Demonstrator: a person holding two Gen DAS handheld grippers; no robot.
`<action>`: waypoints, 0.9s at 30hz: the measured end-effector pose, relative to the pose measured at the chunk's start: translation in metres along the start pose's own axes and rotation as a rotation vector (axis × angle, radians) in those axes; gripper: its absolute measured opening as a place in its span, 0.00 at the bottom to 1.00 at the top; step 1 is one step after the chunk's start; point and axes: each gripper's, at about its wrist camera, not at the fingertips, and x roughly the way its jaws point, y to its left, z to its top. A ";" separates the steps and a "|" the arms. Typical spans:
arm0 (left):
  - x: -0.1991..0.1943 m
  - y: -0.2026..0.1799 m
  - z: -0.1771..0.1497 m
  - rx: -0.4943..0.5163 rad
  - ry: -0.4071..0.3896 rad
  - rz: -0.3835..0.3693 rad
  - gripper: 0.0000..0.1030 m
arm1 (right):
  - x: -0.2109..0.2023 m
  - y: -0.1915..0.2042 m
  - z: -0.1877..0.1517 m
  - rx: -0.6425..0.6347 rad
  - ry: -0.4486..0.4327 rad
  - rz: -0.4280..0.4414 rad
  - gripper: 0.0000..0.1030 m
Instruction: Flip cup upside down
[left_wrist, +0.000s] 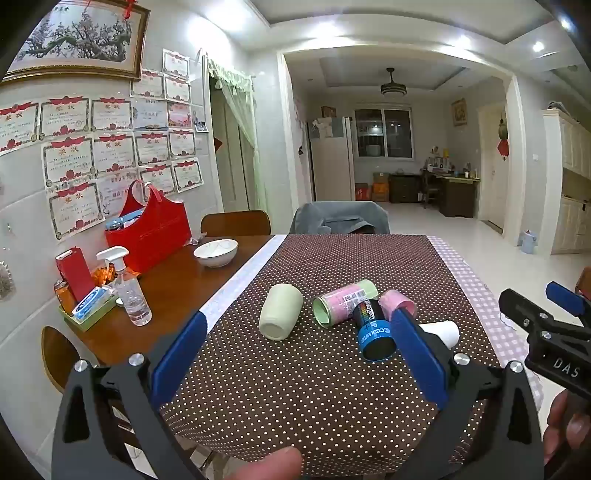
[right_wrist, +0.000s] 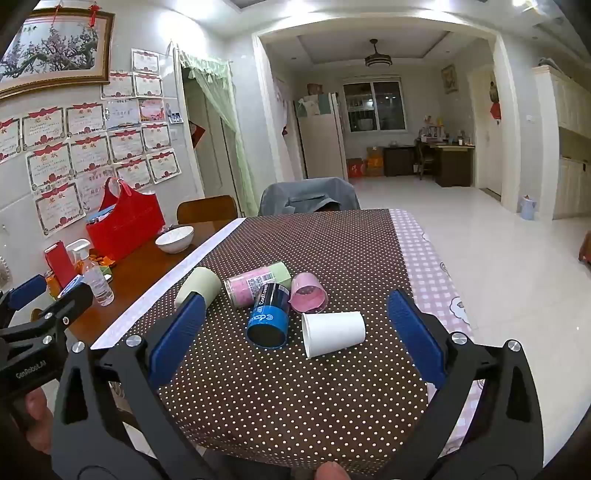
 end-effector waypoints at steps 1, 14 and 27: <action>0.000 0.000 0.000 0.000 0.002 0.000 0.95 | 0.000 0.000 0.000 0.001 0.002 0.001 0.94; 0.006 -0.005 0.001 -0.001 0.003 -0.013 0.95 | 0.002 -0.005 -0.001 0.010 0.000 -0.003 0.94; 0.012 -0.003 -0.001 -0.005 0.006 -0.025 0.95 | -0.005 0.004 0.006 -0.002 -0.022 -0.021 0.94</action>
